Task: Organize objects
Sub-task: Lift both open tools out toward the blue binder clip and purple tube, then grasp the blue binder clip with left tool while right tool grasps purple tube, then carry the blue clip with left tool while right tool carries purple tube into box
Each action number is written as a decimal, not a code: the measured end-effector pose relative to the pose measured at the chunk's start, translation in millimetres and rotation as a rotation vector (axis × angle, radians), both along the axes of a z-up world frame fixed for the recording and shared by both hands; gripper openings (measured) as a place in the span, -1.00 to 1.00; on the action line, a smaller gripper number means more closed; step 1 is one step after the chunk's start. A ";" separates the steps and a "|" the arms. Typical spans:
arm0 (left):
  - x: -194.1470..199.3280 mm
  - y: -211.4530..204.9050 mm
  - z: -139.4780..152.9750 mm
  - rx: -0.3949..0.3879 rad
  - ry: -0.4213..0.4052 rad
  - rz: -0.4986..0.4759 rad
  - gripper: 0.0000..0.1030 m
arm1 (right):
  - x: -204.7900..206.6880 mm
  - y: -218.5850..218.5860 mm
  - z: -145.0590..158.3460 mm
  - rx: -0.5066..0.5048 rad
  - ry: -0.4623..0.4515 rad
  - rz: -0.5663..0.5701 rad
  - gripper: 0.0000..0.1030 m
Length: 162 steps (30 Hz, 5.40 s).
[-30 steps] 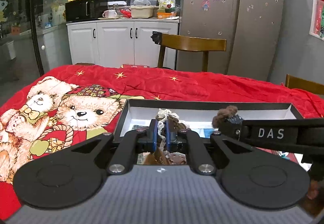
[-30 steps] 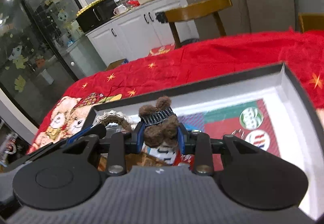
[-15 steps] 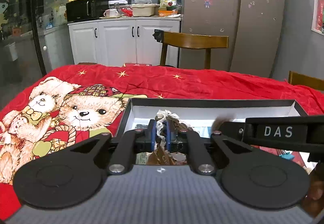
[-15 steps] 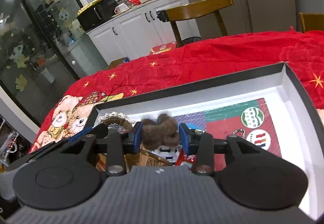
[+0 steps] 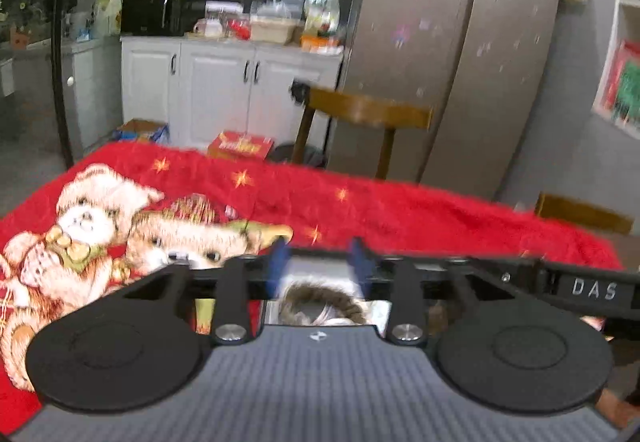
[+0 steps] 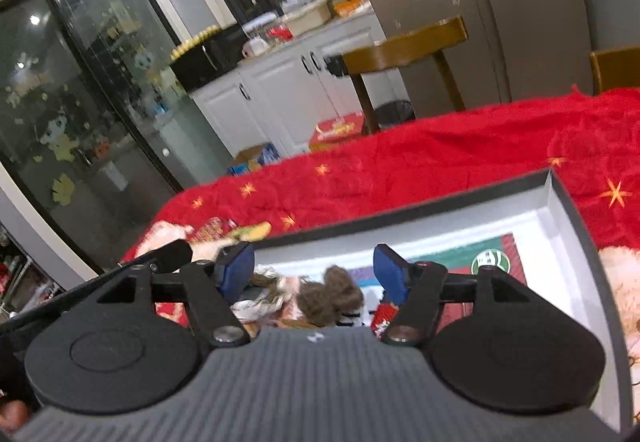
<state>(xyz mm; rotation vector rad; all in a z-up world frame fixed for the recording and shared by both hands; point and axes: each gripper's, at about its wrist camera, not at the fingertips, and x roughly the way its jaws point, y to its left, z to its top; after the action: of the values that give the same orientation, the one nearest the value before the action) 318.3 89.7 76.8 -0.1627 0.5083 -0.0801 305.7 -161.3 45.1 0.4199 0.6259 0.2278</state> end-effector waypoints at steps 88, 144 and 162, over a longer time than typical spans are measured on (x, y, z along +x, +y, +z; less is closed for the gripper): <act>-171.5 -83.8 -95.7 0.194 0.110 -0.076 -0.33 | -236.5 0.2 -72.2 -0.220 0.022 -0.188 -0.53; -197.3 -81.1 -80.0 0.154 -0.029 -0.051 -0.58 | -240.9 -14.9 -61.2 -0.043 -0.011 -0.206 -0.55; -210.8 -93.4 -13.3 0.077 -0.103 -0.107 -0.58 | -230.5 -14.9 3.3 0.007 -0.060 -0.192 -0.55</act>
<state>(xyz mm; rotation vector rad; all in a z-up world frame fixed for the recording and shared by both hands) 107.5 -3.7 63.5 -0.0557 0.4167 -0.1723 75.2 -176.2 48.4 0.4749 0.5223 0.0590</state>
